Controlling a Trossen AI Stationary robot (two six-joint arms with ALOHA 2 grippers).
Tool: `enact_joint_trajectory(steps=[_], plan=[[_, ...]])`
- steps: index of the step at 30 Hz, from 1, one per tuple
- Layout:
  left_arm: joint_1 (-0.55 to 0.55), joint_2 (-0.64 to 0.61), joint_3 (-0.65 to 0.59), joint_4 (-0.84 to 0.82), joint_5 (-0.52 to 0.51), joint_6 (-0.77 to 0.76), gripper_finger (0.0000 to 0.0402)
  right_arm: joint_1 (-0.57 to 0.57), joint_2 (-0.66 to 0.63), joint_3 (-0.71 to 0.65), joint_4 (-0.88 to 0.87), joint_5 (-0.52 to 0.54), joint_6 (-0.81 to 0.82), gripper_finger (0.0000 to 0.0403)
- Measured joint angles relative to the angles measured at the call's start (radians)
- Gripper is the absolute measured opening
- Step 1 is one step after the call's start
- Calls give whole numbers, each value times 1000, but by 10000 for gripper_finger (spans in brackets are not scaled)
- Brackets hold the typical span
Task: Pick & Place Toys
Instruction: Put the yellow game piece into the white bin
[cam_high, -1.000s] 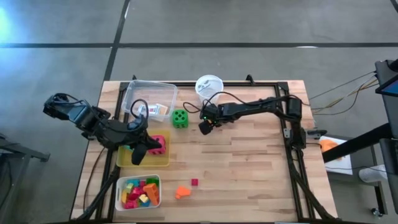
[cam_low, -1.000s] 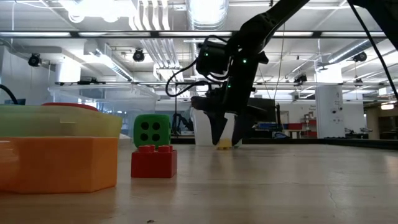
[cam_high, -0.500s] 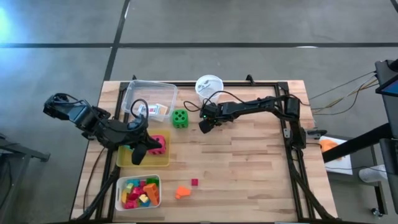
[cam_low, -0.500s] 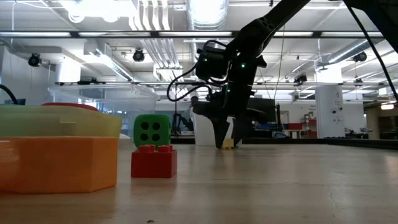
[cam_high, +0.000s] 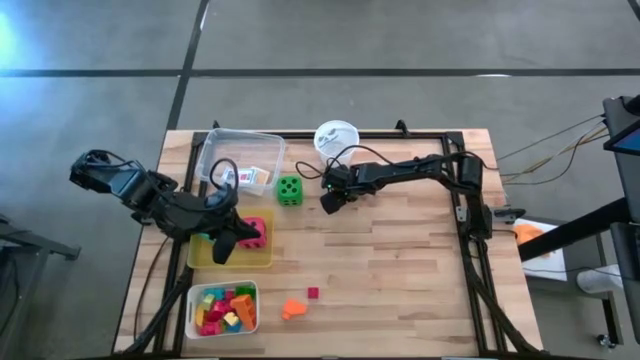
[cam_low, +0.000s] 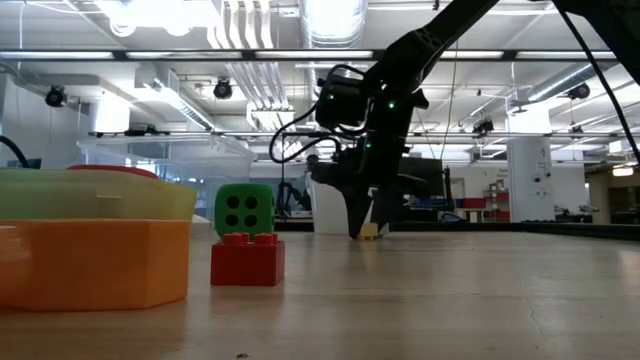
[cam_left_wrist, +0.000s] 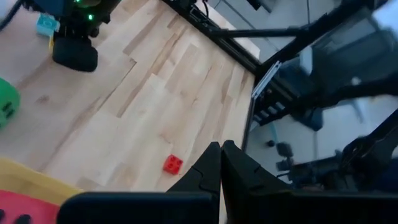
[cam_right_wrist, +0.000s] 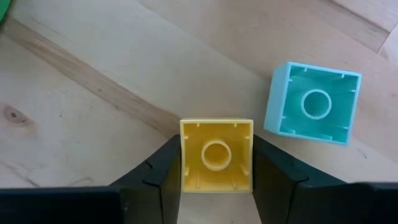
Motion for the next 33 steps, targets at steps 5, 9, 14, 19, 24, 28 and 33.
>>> enact_joint_trajectory(steps=[5,9,14,19,24,28,33], plan=[[5,3,0,90,-61,-119,7,6,-49,-4,-21,-50,-33,134],[10,22,-1,174,-138,-140,7,18,-132,-3,-19,-92,-103,130],[69,50,-1,204,-147,-207,7,46,-264,-3,-18,-202,-222,135],[158,81,-2,244,-115,-320,7,99,-420,-3,-15,-326,-305,144],[265,116,-2,253,-6,-397,7,184,-553,-1,-10,-294,-398,146],[313,164,-2,356,74,-426,7,261,-614,-1,10,-180,-468,147],[347,246,-2,517,188,-403,7,319,-631,-1,29,-123,-472,148]])
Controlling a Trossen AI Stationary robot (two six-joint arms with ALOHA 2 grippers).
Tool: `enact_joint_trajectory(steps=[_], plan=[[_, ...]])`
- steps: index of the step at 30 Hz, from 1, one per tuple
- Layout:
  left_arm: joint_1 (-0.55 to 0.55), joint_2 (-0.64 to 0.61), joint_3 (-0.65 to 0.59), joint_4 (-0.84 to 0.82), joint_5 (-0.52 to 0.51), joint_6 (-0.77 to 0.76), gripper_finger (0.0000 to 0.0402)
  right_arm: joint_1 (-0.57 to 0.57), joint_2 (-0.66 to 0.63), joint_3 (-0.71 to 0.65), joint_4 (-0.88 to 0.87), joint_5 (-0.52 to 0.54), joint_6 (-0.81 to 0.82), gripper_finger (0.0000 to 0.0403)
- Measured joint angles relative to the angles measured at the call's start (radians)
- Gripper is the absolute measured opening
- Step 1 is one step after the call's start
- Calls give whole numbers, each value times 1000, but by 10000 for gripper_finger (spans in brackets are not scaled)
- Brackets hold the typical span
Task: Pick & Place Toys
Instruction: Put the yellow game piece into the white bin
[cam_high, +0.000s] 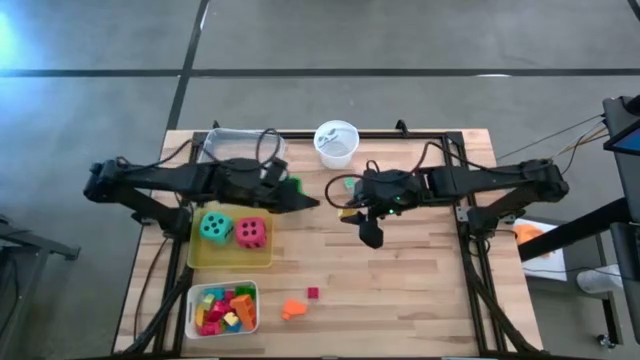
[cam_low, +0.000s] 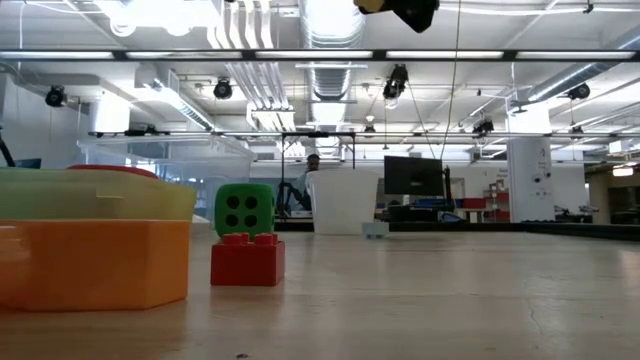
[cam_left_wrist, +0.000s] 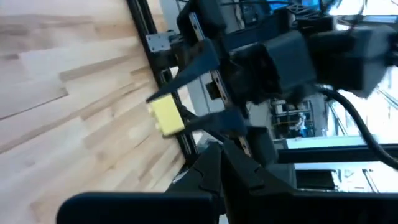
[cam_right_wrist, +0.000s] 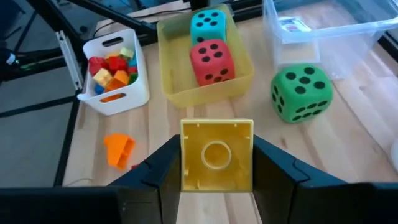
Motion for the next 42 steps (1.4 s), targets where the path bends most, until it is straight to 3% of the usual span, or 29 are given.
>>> enact_joint_trajectory(steps=[14,18,28,42], plan=[[34,95,-1,-27,48,-5,12,27,3,0,7,49,8,149],[40,96,-13,-38,48,-17,41,27,3,0,8,49,7,149],[51,96,-13,-78,40,-136,167,27,30,29,9,49,3,150],[52,96,-13,-74,63,-104,174,27,45,81,7,50,-1,150]])
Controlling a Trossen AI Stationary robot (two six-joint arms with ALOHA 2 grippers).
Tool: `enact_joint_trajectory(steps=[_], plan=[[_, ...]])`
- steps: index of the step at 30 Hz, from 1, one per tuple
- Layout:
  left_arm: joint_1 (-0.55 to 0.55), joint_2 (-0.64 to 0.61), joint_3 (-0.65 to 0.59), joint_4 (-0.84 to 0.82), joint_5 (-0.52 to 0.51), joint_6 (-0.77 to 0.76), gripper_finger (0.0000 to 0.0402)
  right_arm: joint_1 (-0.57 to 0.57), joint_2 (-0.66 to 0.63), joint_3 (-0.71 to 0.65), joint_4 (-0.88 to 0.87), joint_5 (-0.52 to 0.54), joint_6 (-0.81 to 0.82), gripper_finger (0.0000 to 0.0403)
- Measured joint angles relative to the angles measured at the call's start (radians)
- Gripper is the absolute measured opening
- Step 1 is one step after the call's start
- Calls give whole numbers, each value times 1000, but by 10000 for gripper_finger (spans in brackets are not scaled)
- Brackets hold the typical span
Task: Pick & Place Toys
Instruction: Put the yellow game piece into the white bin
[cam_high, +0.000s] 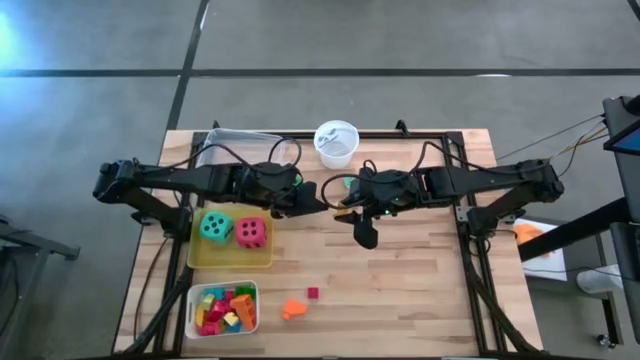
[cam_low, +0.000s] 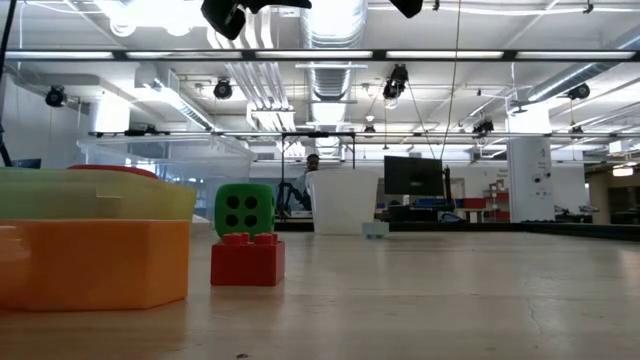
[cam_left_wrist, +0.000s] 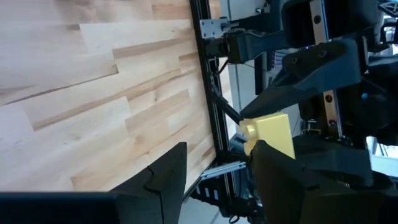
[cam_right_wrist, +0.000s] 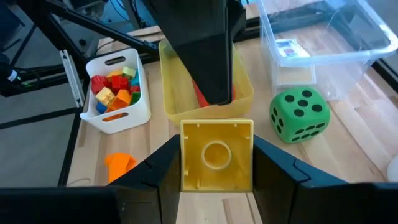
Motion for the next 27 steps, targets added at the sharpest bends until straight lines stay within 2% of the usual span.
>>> enact_joint_trajectory(steps=[3,10,16,21,27], plan=[[0,0,0,2,18,3,160,0,-1,2,0,0,-7,150],[0,0,1,19,25,3,102,0,0,2,-1,0,-7,150],[0,0,2,26,26,19,92,-1,17,2,-1,0,-7,150],[1,0,2,28,26,60,114,-3,27,2,0,0,-7,150],[1,0,2,27,26,58,189,-3,35,2,2,3,-7,150]])
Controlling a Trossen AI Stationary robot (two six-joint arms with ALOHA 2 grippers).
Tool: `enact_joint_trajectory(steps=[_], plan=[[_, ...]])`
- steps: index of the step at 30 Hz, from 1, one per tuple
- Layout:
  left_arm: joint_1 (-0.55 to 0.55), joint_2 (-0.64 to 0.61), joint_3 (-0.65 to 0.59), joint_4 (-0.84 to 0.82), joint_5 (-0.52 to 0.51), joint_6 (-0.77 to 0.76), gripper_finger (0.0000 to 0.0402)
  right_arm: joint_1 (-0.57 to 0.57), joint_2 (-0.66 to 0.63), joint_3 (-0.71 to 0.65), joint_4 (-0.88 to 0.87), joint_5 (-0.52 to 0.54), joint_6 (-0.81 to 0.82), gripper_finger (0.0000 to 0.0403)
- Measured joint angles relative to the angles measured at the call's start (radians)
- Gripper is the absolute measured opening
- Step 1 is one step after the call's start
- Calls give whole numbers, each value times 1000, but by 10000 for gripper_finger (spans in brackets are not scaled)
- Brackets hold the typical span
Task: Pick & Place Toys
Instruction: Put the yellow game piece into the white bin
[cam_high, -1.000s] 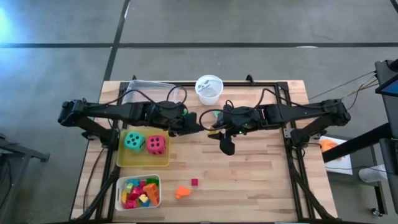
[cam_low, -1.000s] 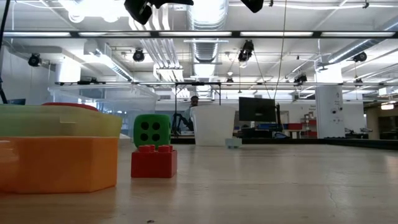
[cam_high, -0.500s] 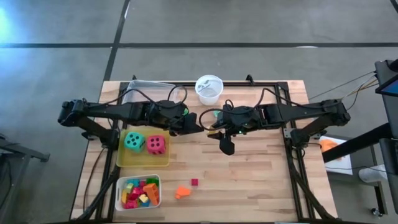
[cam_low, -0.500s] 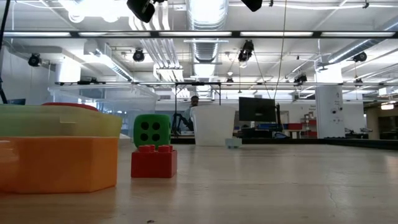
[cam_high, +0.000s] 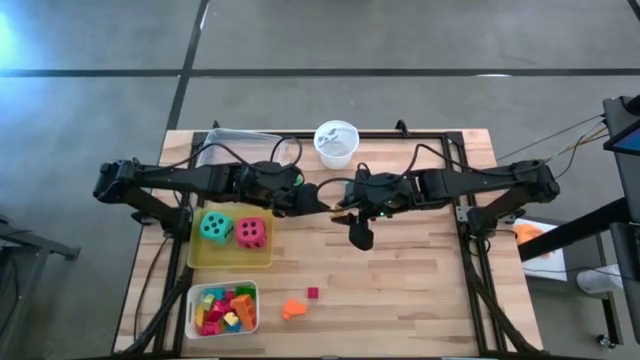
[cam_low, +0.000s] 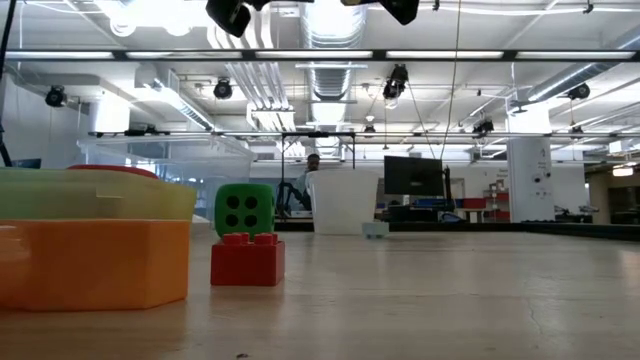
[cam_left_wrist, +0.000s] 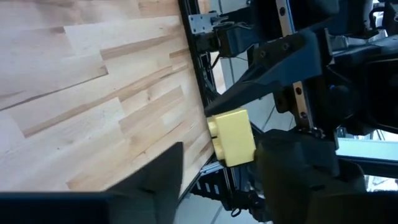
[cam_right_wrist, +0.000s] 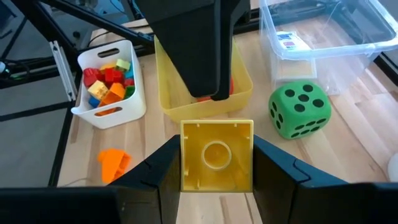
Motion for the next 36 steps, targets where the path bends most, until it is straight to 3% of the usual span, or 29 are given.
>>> enact_joint_trajectory(steps=[4,9,20,30,36], plan=[[0,14,0,0,-3,-39,238,-4,-1,0,3,23,0,150],[0,54,1,31,9,-94,244,-4,4,-1,-2,25,0,150],[4,68,1,76,16,-109,189,-4,5,-1,23,25,0,150],[8,68,2,80,18,-90,94,-4,7,-2,28,26,-3,150],[8,67,2,82,34,-72,84,-3,7,-2,36,27,-4,150]])
